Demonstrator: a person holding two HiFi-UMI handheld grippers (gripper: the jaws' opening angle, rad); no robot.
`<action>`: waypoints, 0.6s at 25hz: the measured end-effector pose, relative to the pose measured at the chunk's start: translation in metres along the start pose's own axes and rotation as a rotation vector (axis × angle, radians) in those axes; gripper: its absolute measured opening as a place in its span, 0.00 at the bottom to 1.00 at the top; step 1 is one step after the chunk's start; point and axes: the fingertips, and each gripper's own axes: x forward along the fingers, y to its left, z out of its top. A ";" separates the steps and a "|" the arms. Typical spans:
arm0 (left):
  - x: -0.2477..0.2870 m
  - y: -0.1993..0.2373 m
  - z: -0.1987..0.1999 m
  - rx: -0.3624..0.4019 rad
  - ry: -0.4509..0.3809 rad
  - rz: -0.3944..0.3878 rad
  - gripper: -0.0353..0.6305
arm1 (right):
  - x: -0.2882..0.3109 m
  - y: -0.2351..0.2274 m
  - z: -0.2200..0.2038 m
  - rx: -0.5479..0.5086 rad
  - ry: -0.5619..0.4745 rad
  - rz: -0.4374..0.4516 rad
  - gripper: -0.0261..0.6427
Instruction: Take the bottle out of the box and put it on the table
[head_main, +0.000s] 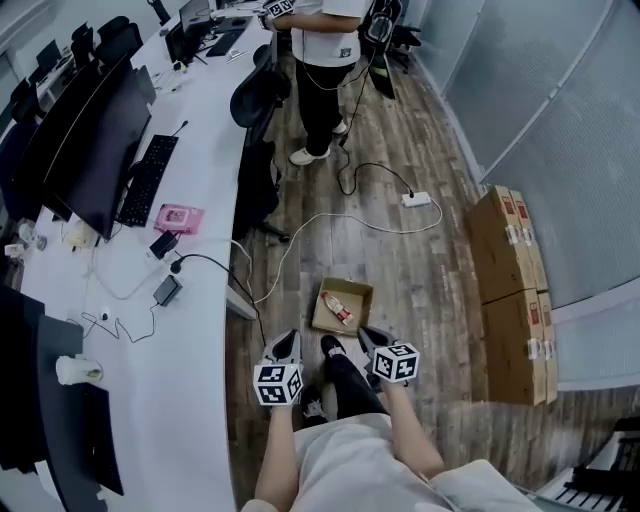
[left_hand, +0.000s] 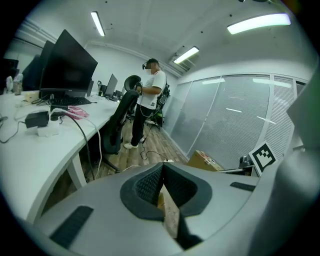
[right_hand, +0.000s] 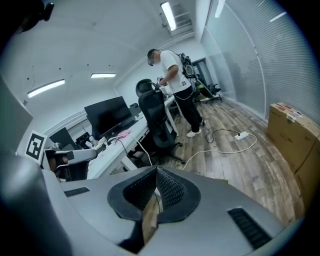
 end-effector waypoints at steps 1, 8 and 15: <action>0.006 0.003 -0.006 -0.019 0.013 0.003 0.08 | 0.004 -0.001 0.003 -0.009 0.001 0.009 0.10; 0.068 0.020 -0.045 -0.046 0.136 0.006 0.08 | 0.057 -0.034 0.026 -0.118 0.058 0.026 0.10; 0.140 0.041 -0.070 -0.065 0.223 0.031 0.08 | 0.131 -0.111 0.010 -0.089 0.188 -0.006 0.10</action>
